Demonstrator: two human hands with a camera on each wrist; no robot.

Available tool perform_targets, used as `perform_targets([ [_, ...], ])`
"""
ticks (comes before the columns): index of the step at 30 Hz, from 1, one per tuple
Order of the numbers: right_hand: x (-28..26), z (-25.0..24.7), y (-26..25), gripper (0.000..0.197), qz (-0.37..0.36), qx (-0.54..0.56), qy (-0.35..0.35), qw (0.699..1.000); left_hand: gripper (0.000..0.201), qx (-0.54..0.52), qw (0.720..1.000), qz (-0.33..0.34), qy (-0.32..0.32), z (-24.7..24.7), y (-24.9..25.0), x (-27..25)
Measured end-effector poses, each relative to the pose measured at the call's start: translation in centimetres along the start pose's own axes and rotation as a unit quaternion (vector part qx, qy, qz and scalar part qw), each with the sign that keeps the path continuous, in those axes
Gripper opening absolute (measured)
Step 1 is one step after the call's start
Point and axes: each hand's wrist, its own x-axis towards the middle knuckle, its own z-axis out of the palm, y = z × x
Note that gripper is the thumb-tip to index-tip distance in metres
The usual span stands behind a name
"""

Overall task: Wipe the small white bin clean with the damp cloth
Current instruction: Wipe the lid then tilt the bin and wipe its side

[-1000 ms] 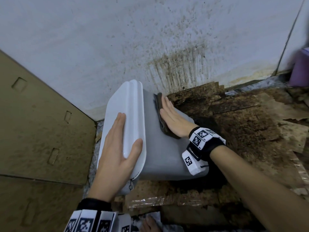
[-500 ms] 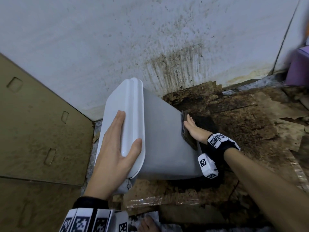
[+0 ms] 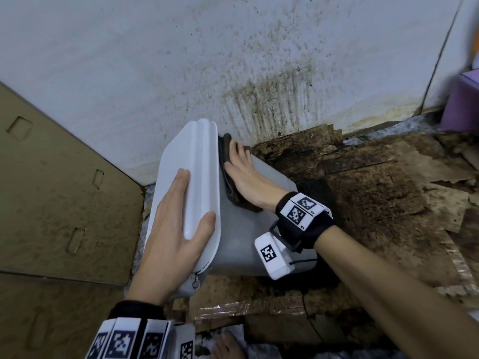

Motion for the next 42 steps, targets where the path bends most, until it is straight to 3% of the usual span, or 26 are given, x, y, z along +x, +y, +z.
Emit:
perform_targets([
  [6,0.2,0.5,3.4,0.059,-0.062,-0.011,0.037,0.997,0.078,-0.006,1.000,0.003,-0.004,0.0,0.0,0.1],
  [11,-1.8,0.5,8.4,0.055,0.025,-0.026,0.083,0.996,0.078,-0.010,1.000,0.002,0.000,0.0,0.0,0.1],
  [15,-4.0,0.2,11.5,0.051,0.136,-0.021,0.049,0.989,0.079,-0.015,1.000,-0.003,-0.002,0.0,0.2,0.0],
  [24,-3.4,1.6,11.1,0.055,0.172,0.035,0.127,0.976,0.083,0.009,1.000,0.005,-0.007,0.3,0.3,0.2],
  [28,-3.7,2.9,9.4,0.058,0.132,0.056,0.149,0.979,0.083,0.019,1.000,0.009,-0.009,0.5,0.4,0.3],
  [37,-5.6,5.5,1.3,0.057,-0.091,0.029,0.147,0.984,0.084,0.024,1.000,0.012,-0.004,0.5,0.2,0.3],
  [42,-5.9,5.6,2.0,0.057,-0.125,0.021,0.149,0.981,0.084,0.018,1.000,0.010,-0.005,0.5,0.5,0.3],
])
